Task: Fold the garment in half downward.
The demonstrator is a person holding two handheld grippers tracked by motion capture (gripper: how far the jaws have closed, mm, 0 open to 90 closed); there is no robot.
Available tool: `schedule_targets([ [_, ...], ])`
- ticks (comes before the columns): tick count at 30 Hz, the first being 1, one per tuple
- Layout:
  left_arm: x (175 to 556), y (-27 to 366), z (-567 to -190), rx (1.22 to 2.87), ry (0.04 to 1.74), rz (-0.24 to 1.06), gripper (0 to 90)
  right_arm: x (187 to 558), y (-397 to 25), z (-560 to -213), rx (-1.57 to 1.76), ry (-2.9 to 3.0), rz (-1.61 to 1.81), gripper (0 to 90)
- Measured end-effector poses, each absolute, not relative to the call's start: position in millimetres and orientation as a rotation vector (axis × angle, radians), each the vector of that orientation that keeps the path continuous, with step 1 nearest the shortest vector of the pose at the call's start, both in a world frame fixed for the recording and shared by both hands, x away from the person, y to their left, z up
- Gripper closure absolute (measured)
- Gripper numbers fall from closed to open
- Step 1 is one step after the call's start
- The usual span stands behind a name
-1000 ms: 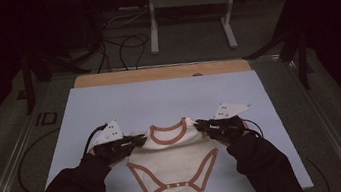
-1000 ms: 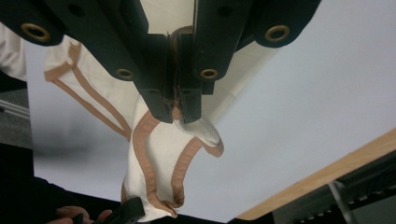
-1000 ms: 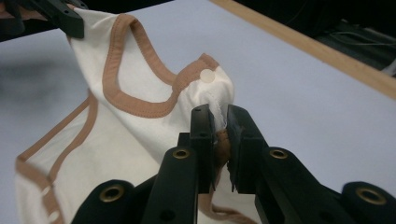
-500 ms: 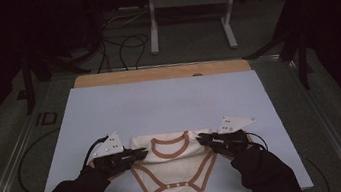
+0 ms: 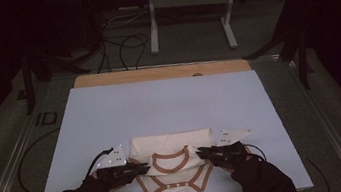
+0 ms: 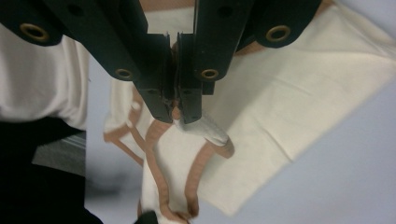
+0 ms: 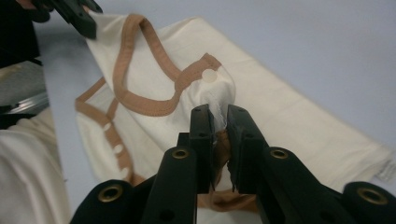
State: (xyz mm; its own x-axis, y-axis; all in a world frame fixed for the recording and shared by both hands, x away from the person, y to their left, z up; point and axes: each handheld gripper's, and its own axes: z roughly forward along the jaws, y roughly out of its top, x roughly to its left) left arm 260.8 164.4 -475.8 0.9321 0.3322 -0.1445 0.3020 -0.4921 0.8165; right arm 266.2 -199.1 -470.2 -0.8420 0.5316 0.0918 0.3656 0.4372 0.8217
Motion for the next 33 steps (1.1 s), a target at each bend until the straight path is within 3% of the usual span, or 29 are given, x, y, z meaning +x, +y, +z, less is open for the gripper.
schedule_targets([
  [7, 251, 166, -487, 2.139, 0.401, -0.017, 85.6, 255, -199, -478, 0.789, 2.545, 1.378, 80.9],
  [11, 245, 167, -492, 2.151, 0.358, -0.096, 81.8, 248, -201, -481, 0.784, 2.573, 1.389, 75.0],
  [16, 236, 169, -494, 2.186, 0.324, -0.091, 61.3, 240, -206, -483, 0.791, 2.619, 1.422, 64.0],
  [21, 229, 170, -491, 2.184, 0.278, -0.093, 55.6, 233, -208, -480, 0.769, 2.642, 1.470, 57.2],
  [23, 230, 172, -490, 2.170, 0.289, -0.092, 50.4, 232, -208, -478, 0.758, 2.623, 1.464, 47.7],
  [28, 236, 174, -487, 2.163, 0.350, -0.064, 25.8, 233, -208, -477, 0.723, 2.605, 1.501, 28.7],
  [30, 237, 174, -486, 2.158, 0.343, -0.065, 15.0, 234, -208, -477, 0.709, 2.598, 1.506, 25.1],
  [33, 241, 173, -484, 2.158, 0.371, -0.037, 6.4, 237, -210, -475, 0.720, 2.577, 1.528, 22.8],
])
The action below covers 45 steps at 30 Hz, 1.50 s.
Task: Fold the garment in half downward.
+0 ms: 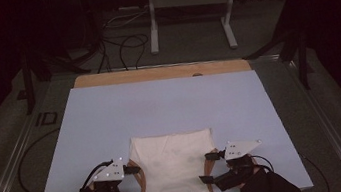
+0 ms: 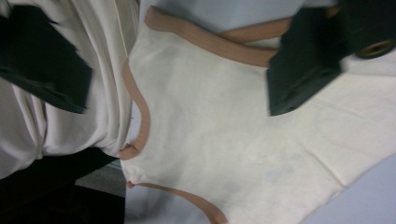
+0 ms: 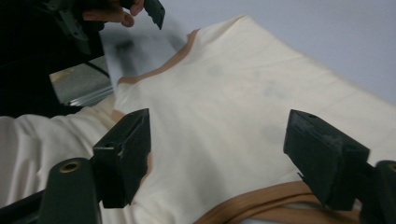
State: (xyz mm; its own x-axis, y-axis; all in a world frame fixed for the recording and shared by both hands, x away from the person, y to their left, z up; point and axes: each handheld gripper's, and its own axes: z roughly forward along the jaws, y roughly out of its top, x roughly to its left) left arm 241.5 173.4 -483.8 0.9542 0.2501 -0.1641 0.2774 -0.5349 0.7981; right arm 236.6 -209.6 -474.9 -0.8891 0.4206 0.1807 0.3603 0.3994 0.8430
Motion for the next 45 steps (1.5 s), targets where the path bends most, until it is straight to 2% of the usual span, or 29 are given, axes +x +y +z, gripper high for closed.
schedule_targets([
  [1, 243, 173, -484, 2.156, 0.379, -0.024, 3.1, 238, -210, -474, 0.714, 2.567, 1.523, 20.5],
  [4, 248, 175, -481, 2.137, 0.406, 0.009, 0.6, 240, -212, -472, 0.719, 2.545, 1.546, 17.9],
  [12, 258, 176, -476, 2.123, 0.424, 0.047, 0.4, 252, -216, -471, 0.758, 2.490, 1.491, 9.8],
  [37, 297, 181, -459, 2.099, 0.489, 0.108, 0.4, 298, -219, -454, 0.815, 2.356, 1.473, 10.0],
  [40, 303, 181, -459, 2.097, 0.504, 0.102, 0.4, 303, -220, -453, 0.806, 2.348, 1.462, 13.6],
  [45, 313, 181, -461, 2.103, 0.520, 0.112, 0.3, 308, -219, -455, 0.783, 2.384, 1.442, 14.3],
])
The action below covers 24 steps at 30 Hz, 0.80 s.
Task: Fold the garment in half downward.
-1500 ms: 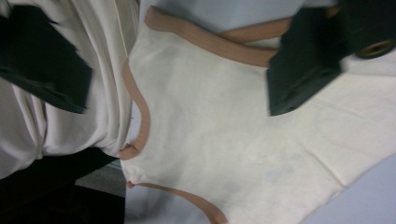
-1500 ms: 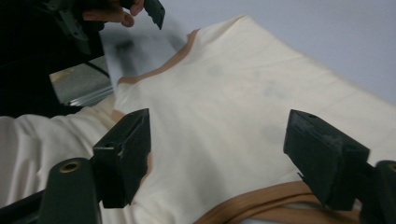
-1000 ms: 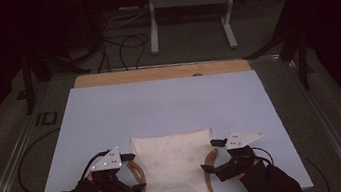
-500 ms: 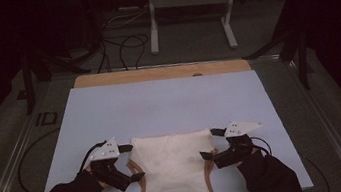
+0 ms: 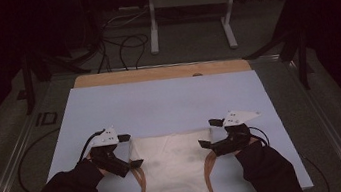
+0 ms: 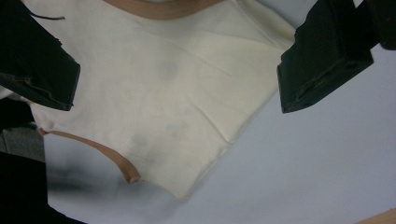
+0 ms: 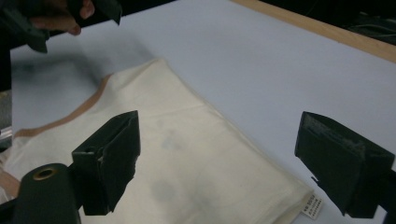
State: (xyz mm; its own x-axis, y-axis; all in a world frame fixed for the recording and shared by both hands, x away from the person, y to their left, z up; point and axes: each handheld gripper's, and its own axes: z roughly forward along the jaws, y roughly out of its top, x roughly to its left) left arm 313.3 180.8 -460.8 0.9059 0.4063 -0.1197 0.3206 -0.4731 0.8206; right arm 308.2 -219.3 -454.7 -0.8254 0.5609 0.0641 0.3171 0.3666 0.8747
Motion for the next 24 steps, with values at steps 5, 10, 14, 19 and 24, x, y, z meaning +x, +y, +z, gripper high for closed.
schedule_targets([
  [5, 325, 180, -465, 2.104, 0.543, 0.107, 0.4, 316, -219, -460, 0.782, 2.404, 1.407, 14.7],
  [10, 336, 181, -470, 2.100, 0.579, 0.126, 0.4, 325, -222, -462, 0.788, 2.389, 1.400, 13.1],
  [14, 345, 181, -475, 2.099, 0.589, 0.148, 0.4, 333, -223, -464, 0.792, 2.405, 1.350, 11.5],
  [19, 354, 179, -484, 2.095, 0.607, 0.135, 0.4, 348, -226, -473, 0.833, 2.450, 1.358, 9.7],
  [24, 360, 179, -493, 2.088, 0.646, 0.103, 0.4, 360, -226, -486, 0.923, 2.470, 1.321, 9.7],
])
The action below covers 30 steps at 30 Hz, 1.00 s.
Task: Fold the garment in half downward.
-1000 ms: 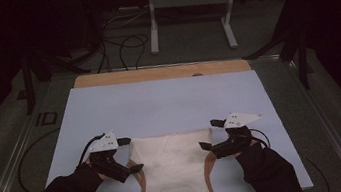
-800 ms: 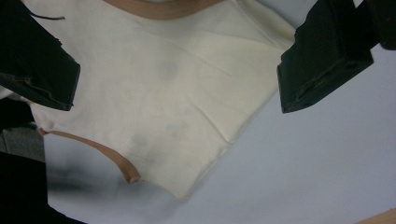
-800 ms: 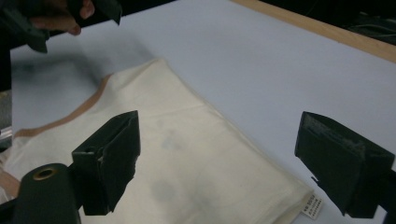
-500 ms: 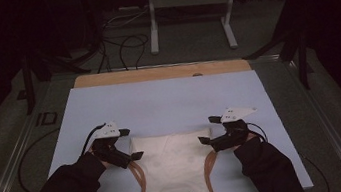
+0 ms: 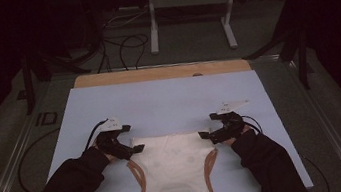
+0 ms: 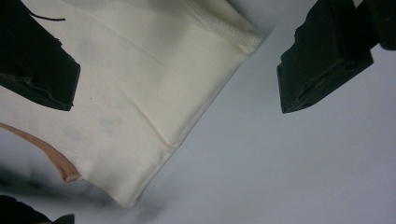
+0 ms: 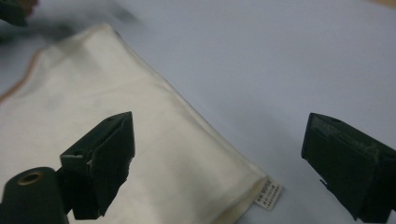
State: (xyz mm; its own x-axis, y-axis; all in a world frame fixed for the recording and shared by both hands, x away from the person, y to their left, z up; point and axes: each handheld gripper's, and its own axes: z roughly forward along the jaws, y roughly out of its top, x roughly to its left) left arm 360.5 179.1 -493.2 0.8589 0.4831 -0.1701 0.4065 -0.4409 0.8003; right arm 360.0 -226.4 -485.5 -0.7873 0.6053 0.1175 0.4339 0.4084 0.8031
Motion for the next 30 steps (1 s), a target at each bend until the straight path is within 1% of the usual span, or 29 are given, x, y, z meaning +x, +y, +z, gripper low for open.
schedule_targets([
  [2, 364, 179, -496, 2.134, 0.670, 0.085, 0.4, 364, -226, -491, 0.956, 2.486, 1.293, 9.7],
  [4, 366, 178, -499, 2.175, 0.695, 0.103, 2.0, 367, -226, -496, 0.985, 2.493, 1.272, 10.2],
  [5, 367, 177, -501, 2.184, 0.715, 0.104, 6.9, 368, -226, -499, 1.006, 2.503, 1.265, 12.4],
  [7, 368, 177, -504, 2.189, 0.726, 0.109, 11.9, 369, -226, -502, 1.019, 2.510, 1.264, 13.4],
  [8, 369, 176, -506, 2.196, 0.731, 0.116, 16.0, 370, -226, -503, 1.024, 2.515, 1.260, 14.0],
  [11, 369, 175, -509, 2.212, 0.750, 0.132, 19.3, 370, -226, -506, 1.033, 2.524, 1.244, 15.8],
  [12, 369, 175, -511, 2.226, 0.753, 0.128, 19.3, 371, -226, -507, 1.033, 2.530, 1.236, 17.7],
  [13, 370, 175, -512, 2.243, 0.763, 0.138, 22.4, 371, -226, -509, 1.030, 2.539, 1.224, 21.8],
  [14, 369, 175, -513, 2.242, 0.761, 0.137, 25.9, 371, -226, -510, 1.033, 2.544, 1.214, 23.4],
  [15, 370, 176, -514, 2.243, 0.763, 0.132, 31.8, 372, -226, -511, 1.036, 2.549, 1.212, 24.1],
  [20, 371, 181, -518, 2.246, 0.770, 0.109, 44.1, 372, -225, -516, 1.028, 2.572, 1.164, 31.9],
  [22, 371, 182, -519, 2.236, 0.786, 0.099, 47.7, 373, -226, -517, 1.037, 2.572, 1.159, 36.8],
  [23, 371, 183, -519, 2.233, 0.790, 0.102, 51.4, 373, -226, -518, 1.041, 2.576, 1.153, 39.5],
  [27, 373, 184, -519, 2.223, 0.814, 0.084, 59.9, 374, -226, -520, 1.051, 2.584, 1.138, 49.0],
  [30, 373, 185, -519, 2.227, 0.818, 0.082, 68.3, 375, -226, -519, 1.054, 2.583, 1.125, 58.4],
])
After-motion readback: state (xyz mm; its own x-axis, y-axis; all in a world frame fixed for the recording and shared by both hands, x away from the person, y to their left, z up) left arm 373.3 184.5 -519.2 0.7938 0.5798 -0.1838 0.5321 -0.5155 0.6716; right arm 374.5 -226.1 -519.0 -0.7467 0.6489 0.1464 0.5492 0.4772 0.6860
